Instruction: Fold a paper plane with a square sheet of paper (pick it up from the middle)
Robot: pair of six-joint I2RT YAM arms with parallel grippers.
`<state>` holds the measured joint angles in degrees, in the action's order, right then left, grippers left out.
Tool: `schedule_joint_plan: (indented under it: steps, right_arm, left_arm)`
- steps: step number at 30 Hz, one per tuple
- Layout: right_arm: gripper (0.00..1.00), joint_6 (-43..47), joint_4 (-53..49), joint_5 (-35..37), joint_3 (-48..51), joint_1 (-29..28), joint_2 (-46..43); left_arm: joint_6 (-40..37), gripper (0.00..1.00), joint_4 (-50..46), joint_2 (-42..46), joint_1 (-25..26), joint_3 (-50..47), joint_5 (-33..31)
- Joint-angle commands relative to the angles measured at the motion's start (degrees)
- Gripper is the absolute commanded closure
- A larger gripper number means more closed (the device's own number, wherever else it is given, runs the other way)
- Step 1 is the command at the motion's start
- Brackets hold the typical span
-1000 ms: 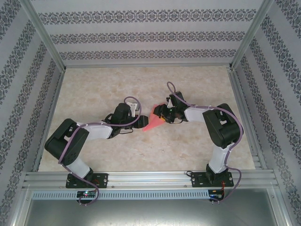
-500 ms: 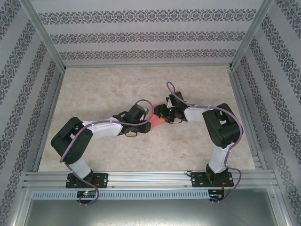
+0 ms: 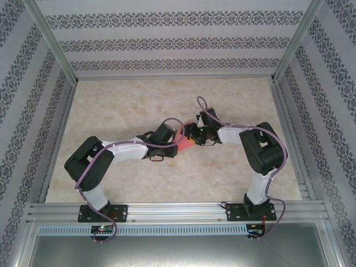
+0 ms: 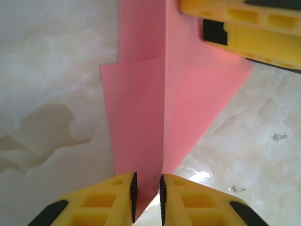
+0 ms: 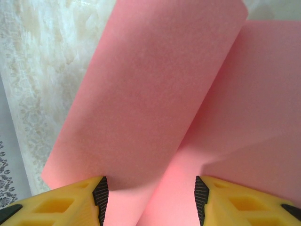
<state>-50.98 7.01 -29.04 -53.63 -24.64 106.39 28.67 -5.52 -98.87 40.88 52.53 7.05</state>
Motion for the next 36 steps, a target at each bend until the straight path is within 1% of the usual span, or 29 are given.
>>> schedule_joint_plan:
  steps: [1,7,11,17,19,21,25,29,32,36]
  right_arm:
    - [0.46,-1.07,2.41,-1.13,1.55,-0.50,-1.51]
    - [0.46,-2.05,5.69,-1.70,4.56,0.02,-5.77]
    - [0.46,-1.93,6.43,0.68,7.74,0.77,-10.32]
    - [0.45,-1.53,6.19,3.29,11.32,2.30,-14.94]
    - [0.45,-1.65,6.14,3.36,11.77,2.46,-15.36]
    - [0.44,-1.68,5.97,2.91,11.80,2.57,-15.51]
    - [0.46,-1.22,5.85,2.35,11.84,2.56,-14.60]
    - [0.50,-0.67,7.08,1.60,12.16,2.58,-13.26]
    - [0.51,0.34,7.31,1.64,12.39,2.52,-12.62]
    - [0.51,1.63,9.13,1.43,13.20,2.58,-12.59]
  left_arm:
    - [-0.40,0.77,-1.91,-1.13,0.69,1.24,-1.69]
    - [-1.06,0.83,-2.03,-1.00,0.79,1.31,-3.30]
    - [-2.31,0.84,-1.66,-0.79,0.80,1.28,-4.44]
    - [-6.11,0.86,-0.14,-0.63,0.77,1.35,-2.99]
    - [-8.23,0.88,0.69,-0.38,0.78,1.30,-1.24]
    - [-10.44,0.89,1.40,-0.21,0.78,1.31,1.82]
    - [-11.20,0.92,2.82,-0.15,0.63,0.95,5.39]
    - [-8.48,0.93,3.72,-1.30,-0.33,1.17,9.84]
    - [-4.81,0.93,4.65,-2.10,-1.62,1.08,14.18]
    - [-0.80,0.94,6.46,-1.61,-3.02,-0.13,17.15]
